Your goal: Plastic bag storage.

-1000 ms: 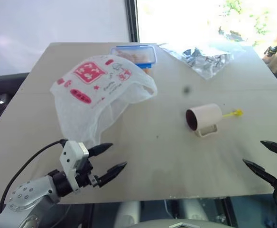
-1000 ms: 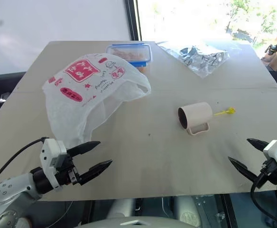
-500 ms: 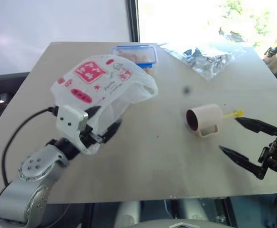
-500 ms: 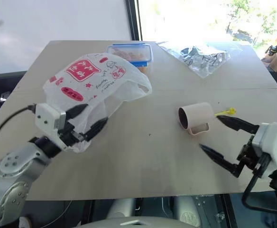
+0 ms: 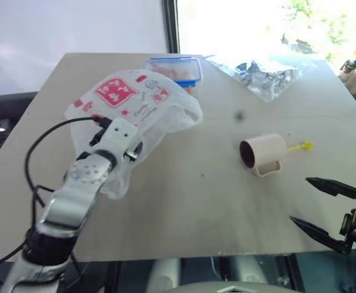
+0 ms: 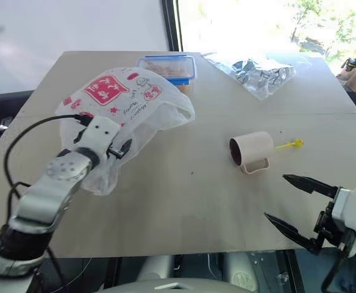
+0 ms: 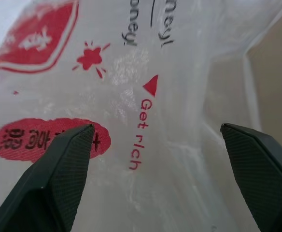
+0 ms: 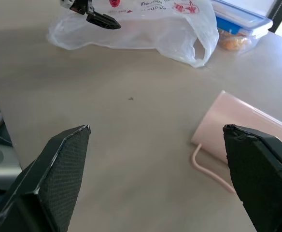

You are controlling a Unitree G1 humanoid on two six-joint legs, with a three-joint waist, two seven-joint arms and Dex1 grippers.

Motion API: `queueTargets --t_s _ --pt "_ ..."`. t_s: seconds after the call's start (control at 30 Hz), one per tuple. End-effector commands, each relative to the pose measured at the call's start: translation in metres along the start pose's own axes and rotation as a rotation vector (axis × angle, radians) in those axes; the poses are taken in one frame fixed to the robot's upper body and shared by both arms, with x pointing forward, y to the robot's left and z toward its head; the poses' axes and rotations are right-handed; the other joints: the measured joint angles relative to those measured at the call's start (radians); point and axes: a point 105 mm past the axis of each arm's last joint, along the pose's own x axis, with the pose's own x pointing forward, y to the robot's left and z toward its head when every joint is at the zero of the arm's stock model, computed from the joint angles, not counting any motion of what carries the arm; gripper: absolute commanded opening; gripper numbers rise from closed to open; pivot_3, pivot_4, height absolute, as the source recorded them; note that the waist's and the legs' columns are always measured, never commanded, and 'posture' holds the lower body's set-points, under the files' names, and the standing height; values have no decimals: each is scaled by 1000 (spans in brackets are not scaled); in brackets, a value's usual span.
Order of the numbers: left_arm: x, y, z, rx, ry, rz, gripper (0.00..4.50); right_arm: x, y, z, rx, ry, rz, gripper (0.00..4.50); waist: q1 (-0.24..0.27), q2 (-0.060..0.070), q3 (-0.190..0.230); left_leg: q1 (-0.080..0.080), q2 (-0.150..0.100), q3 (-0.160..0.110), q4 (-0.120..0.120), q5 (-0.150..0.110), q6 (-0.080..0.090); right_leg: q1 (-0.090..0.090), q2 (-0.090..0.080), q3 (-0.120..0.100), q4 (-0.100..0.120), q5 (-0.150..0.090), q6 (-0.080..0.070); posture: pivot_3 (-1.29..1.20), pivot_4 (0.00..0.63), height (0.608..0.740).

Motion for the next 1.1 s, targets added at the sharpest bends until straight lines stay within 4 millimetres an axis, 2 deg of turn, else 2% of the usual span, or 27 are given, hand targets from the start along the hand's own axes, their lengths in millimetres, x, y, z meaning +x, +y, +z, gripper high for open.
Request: queueTargets --t_s 0.03,0.07,0.1,0.17,0.27,0.33,0.4,0.57,0.73,0.83,0.87,0.97,1.0,1.1 --pt "5 12 18 1 -59 65 3118 0 3 -3 -48 -6 -1 4500 -1 -2 1 0 0 0 0 0 0 0 0 0 0 0 0 0 150 740" --pt "5 14 18 2 -59 73 2757 1 2 -4 -54 -3 -9 4500 -5 -2 1 0 0 0 0 0 0 0 0 0 0 0 0 0 150 740" --pt "5 18 16 0 -54 85 2169 3 1 -5 -51 -1 -17 4500 -9 -2 1 0 0 0 0 0 0 -1 0 0 0 0 0 0 150 740" --pt "4 22 13 -1 -50 102 1268 7 0 -6 -51 3 -25 4500 -12 -2 1 0 0 1 -1 0 0 -1 0 1 0 0 0 0 150 740" --pt "3 32 17 -52 -83 136 37 23 -11 -11 -150 79 -88 4500 -11 -2 1 0 1 0 -1 0 0 -1 0 1 1 0 0 0 150 740" --pt "2 37 27 -108 -128 139 37 38 -16 -16 -192 116 -102 4500 -9 -2 1 0 0 0 -1 0 -1 -2 -1 1 1 0 0 0 150 740" --pt "-2 43 44 -188 -196 133 37 55 -26 -31 -217 178 -135 4500 -7 -3 1 0 0 0 0 0 -1 -2 -1 1 2 0 0 0 150 740" --pt "-17 48 84 -214 -323 73 37 98 -44 -48 -73 203 -226 4500 -4 -5 2 -2 -1 -1 1 2 -3 -2 -1 -1 2 0 0 0 150 740" --pt "-23 45 103 -194 -367 53 37 112 -56 -67 -26 329 -250 4500 -4 -4 2 -3 -1 -1 0 3 -5 -3 -1 0 1 0 0 0 150 740" --pt "-26 46 107 -192 -367 54 37 115 -61 -70 14 359 -267 4500 -4 -4 2 -3 -1 -1 0 2 -4 -3 -1 -1 1 0 1 0 150 740" --pt "-26 46 107 -191 -363 58 0 117 -63 -70 21 358 -271 3949 -5 -4 2 -3 -1 -1 0 2 -3 -3 -1 -1 1 0 1 0 150 740" --pt "-27 49 107 -195 -355 69 0 123 -66 -72 -4 375 -249 2688 -10 -4 2 -3 -1 -1 0 1 -2 -3 -1 -1 2 0 1 0 150 740" --pt "-27 49 108 -197 -355 70 0 124 -67 -71 -29 381 -237 2089 -10 -4 2 -3 -1 -1 0 1 -2 -3 -1 -1 2 0 1 0 150 740" --pt "-27 49 109 -216 -352 60 0 127 -67 -62 -73 367 -194 856 -10 -4 2 -3 -1 -1 0 1 -1 -3 0 -1 2 0 1 0 150 740"
